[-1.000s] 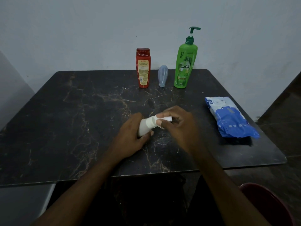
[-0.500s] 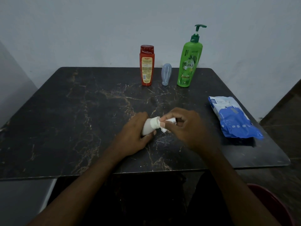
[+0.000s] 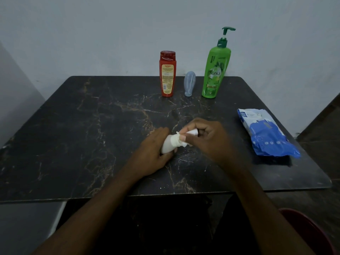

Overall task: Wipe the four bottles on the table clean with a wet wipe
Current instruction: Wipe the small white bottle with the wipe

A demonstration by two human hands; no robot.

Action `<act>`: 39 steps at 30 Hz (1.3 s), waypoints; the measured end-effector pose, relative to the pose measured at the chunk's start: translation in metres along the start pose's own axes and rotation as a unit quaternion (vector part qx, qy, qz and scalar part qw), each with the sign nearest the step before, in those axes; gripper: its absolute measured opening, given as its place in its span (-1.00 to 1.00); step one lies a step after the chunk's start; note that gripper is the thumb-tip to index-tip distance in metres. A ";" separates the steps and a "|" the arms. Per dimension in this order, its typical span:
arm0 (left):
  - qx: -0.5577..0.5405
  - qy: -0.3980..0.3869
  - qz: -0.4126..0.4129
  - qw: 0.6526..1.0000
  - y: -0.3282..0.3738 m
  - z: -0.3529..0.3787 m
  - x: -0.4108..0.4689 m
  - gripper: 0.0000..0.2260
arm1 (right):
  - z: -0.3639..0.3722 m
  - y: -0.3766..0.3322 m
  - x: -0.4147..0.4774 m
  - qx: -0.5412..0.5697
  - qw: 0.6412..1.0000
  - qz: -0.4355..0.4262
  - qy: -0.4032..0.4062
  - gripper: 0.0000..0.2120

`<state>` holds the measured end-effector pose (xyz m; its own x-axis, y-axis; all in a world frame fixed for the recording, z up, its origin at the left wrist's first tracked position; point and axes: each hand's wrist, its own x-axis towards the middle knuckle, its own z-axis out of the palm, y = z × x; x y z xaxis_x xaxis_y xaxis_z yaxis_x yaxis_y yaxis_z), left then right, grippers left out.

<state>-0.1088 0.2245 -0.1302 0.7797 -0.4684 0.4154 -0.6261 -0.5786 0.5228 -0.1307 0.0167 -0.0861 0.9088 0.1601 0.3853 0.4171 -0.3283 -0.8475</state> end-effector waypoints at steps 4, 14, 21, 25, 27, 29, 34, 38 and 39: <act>-0.004 0.010 -0.006 1.000 -0.001 0.001 0.000 -0.75 | -0.006 0.012 -0.001 0.007 1.000 0.025 0.001 -0.92; -0.005 0.010 0.009 1.000 -0.003 0.001 0.000 -0.76 | -0.002 0.005 0.009 -0.018 0.999 -0.034 0.000 -0.91; -0.012 0.015 0.004 1.000 -0.006 0.002 0.001 -0.76 | -0.001 0.008 -0.006 -0.036 0.999 -0.022 -0.021 -0.92; -0.013 0.012 0.005 1.000 -0.006 0.002 -0.001 -0.74 | 0.000 0.001 0.007 -0.056 0.997 -0.043 -0.025 -0.91; -0.012 0.018 0.005 1.000 -0.006 0.001 -0.001 -0.74 | -0.003 0.005 0.008 -0.065 0.997 -0.028 -0.023 -0.91; -0.012 0.020 0.007 1.000 -0.006 0.001 -0.001 -0.74 | -0.004 0.010 0.002 -0.068 0.998 -0.004 -0.020 -0.91; -0.013 0.011 0.009 1.000 -0.008 0.002 0.001 -0.76 | 0.006 0.004 -0.008 -0.050 0.998 -0.027 -0.013 -0.92; -0.016 0.006 0.010 1.000 -0.007 0.001 0.000 -0.76 | 0.004 0.003 0.005 -0.057 0.998 -0.030 -0.005 -0.91; -0.015 0.006 0.010 1.000 -0.007 0.000 0.000 -0.76 | 0.002 0.005 0.005 -0.059 0.998 -0.023 -0.001 -0.91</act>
<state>-0.1049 0.2283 -0.1342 0.7672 -0.4710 0.4354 -0.6413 -0.5489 0.5362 -0.1240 0.0173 -0.0894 0.8883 0.1799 0.4225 0.4574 -0.4269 -0.7801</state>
